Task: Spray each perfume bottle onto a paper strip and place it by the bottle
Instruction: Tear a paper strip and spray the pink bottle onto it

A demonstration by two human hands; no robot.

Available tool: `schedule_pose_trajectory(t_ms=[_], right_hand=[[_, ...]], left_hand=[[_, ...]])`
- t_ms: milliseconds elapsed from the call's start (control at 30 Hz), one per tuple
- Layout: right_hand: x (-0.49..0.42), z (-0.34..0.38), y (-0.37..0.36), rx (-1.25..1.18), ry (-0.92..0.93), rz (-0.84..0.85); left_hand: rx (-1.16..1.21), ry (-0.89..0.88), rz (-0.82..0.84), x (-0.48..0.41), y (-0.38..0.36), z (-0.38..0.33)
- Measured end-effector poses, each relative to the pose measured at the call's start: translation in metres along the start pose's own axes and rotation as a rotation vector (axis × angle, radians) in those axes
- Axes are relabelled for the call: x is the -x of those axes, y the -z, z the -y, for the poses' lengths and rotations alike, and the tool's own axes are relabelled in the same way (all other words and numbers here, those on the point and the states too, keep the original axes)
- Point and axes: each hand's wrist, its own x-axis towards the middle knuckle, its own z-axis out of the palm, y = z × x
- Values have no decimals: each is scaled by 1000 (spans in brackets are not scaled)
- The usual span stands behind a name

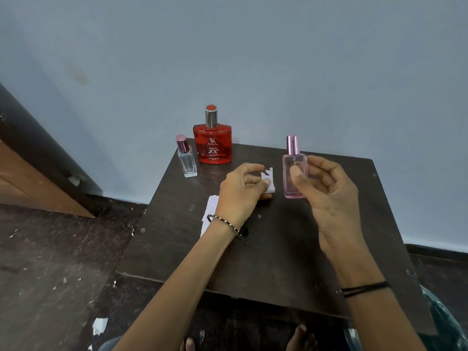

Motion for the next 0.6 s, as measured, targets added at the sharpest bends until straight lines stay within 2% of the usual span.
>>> schedule_pose_trajectory(t_ms=[367, 600], right_hand=[[-46, -2, -17, 264, 184, 92], [-51, -9, -22, 298, 194, 111]], left_hand=[[-27, 38, -102, -5, 1, 8], [-19, 81, 4, -9, 6, 8]])
